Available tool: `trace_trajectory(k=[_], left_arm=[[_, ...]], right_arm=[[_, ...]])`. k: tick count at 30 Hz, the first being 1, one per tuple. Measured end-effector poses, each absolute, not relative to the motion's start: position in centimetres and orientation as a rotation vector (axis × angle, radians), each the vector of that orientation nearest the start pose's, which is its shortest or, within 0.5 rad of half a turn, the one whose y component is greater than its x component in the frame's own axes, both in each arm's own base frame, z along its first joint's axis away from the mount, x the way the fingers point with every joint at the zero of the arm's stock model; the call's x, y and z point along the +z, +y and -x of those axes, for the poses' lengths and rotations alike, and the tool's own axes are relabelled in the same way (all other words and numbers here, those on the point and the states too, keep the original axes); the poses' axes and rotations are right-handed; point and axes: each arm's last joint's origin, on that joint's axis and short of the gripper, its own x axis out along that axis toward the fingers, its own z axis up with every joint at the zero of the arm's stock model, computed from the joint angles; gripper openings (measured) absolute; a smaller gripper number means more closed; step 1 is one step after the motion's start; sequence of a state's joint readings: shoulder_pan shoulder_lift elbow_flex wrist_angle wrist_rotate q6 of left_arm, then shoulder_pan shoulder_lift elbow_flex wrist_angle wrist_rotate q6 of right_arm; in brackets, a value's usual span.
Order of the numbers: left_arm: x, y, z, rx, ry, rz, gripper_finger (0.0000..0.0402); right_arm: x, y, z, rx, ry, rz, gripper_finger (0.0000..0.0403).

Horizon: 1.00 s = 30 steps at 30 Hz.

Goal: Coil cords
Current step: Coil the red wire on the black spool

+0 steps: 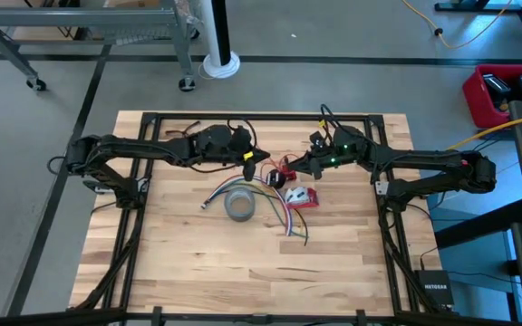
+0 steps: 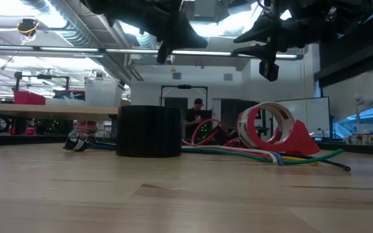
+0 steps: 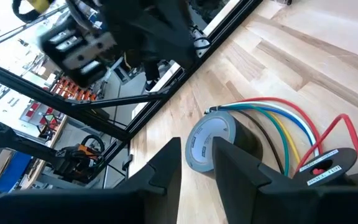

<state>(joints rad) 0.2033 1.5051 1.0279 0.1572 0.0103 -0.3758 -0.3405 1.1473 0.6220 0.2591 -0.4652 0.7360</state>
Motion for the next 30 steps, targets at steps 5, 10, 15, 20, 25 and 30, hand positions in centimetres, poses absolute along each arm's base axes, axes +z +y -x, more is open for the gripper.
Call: trace_trajectory(k=[5, 10, 15, 20, 25, 30], left_arm=[[26.6, 7.1, -32.8, 0.270, 0.410, 0.364, 0.0000], [25.1, 7.2, -31.8, 0.265, 0.602, 0.261, 0.0000], [24.6, 7.9, -31.3, 0.212, 0.689, 0.019, 0.0000], [25.0, 9.9, -29.9, 0.331, 0.743, -0.030, 0.0000], [27.1, 11.0, -25.7, 0.396, 0.830, 0.036, 0.0000], [29.4, 10.1, -20.9, 0.437, 0.788, 0.052, 0.0000]], right_arm=[[24.8, -6.9, -23.4, 0.024, 0.291, -0.839, 0.0095], [24.6, -6.9, -23.3, 0.018, 0.309, -0.840, 0.0095], [24.6, -7.0, -23.4, -0.005, 0.301, -0.837, 0.0095], [24.8, -6.9, -23.2, -0.029, 0.287, -0.936, 0.0095], [27.5, -6.2, -21.1, 0.024, 0.196, -0.882, 0.0095], [29.1, -5.0, -16.7, -0.097, 0.179, -0.797, 0.0095]])
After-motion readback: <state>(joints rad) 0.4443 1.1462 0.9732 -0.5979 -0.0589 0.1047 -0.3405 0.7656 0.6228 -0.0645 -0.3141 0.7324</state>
